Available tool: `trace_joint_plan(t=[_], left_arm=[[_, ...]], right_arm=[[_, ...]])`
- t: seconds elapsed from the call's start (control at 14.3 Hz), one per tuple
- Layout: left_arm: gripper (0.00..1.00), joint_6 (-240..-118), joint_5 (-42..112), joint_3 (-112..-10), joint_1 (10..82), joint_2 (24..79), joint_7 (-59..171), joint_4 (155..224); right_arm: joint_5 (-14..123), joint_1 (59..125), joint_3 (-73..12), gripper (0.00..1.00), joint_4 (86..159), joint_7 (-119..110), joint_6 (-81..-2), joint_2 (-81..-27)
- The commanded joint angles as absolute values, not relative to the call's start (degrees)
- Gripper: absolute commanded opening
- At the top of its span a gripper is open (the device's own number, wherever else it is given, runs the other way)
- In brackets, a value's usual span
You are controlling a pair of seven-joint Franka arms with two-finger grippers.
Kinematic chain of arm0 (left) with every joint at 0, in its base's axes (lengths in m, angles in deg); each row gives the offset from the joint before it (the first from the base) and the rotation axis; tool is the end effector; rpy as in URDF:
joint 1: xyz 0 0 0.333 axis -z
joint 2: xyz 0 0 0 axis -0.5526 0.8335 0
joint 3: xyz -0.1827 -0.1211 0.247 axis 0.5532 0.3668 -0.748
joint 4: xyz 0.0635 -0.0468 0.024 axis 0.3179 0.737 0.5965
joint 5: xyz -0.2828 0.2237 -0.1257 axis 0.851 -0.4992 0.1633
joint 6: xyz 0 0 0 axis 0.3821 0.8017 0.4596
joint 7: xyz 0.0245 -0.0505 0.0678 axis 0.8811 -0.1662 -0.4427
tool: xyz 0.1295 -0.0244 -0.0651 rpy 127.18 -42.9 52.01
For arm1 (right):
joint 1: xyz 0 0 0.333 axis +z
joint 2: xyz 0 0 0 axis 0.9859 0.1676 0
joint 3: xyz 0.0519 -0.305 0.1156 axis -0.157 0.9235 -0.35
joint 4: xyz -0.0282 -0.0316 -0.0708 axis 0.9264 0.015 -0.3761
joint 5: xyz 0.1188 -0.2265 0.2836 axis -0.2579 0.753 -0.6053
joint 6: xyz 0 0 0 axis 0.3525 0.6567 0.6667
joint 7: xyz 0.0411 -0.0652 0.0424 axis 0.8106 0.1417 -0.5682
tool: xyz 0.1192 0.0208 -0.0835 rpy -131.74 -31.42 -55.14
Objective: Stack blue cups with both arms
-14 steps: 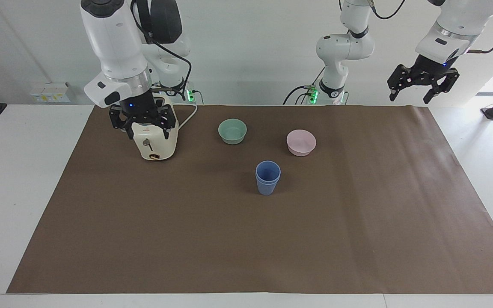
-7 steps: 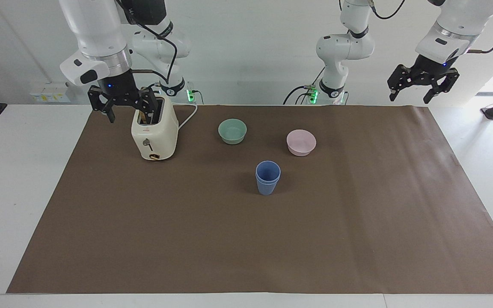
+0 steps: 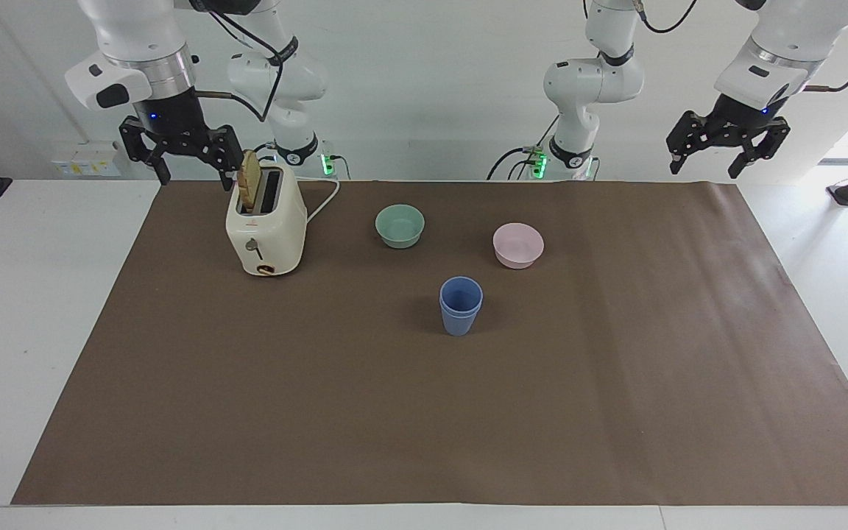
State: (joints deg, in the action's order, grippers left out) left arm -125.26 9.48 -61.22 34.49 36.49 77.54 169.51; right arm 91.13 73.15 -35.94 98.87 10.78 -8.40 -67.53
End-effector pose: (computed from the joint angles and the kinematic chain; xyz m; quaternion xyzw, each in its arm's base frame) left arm 0.5039 -0.0340 0.6449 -0.9963 0.0855 -0.0071 0.0019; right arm 0.5449 0.0295 0.6498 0.9983 -0.0263 0.0244 0.0463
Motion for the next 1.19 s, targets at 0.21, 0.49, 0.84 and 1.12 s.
trace_joint_plan(t=[0.21, 0.49, 0.84, 1.12], left_arm=[[1.0, -124.52, 10.31, -61.0, 33.89, 35.87, 77.16, 169.5], [1.0, -124.52, 10.31, -61.0, 33.89, 35.87, 77.16, 169.59], [1.0, -124.43, 10.31, -61.08, 33.89, 35.87, 77.16, 169.59], [1.0, -124.43, 10.31, -61.0, 33.89, 35.96, 77.16, 169.59]], right_arm=[[90.71, 72.35, -36.51, 1.0, 100.16, 7.46, -8.18, -68.64], [88.36, 72.27, -36.42, 1.0, 100.16, 7.9, -8.52, -68.64], [85.52, 71.3, -36.15, 1.0, 100.43, 7.46, -8.09, -68.72], [85.61, 71.3, -36.15, 1.0, 100.43, 7.46, -8.0, -68.72]])
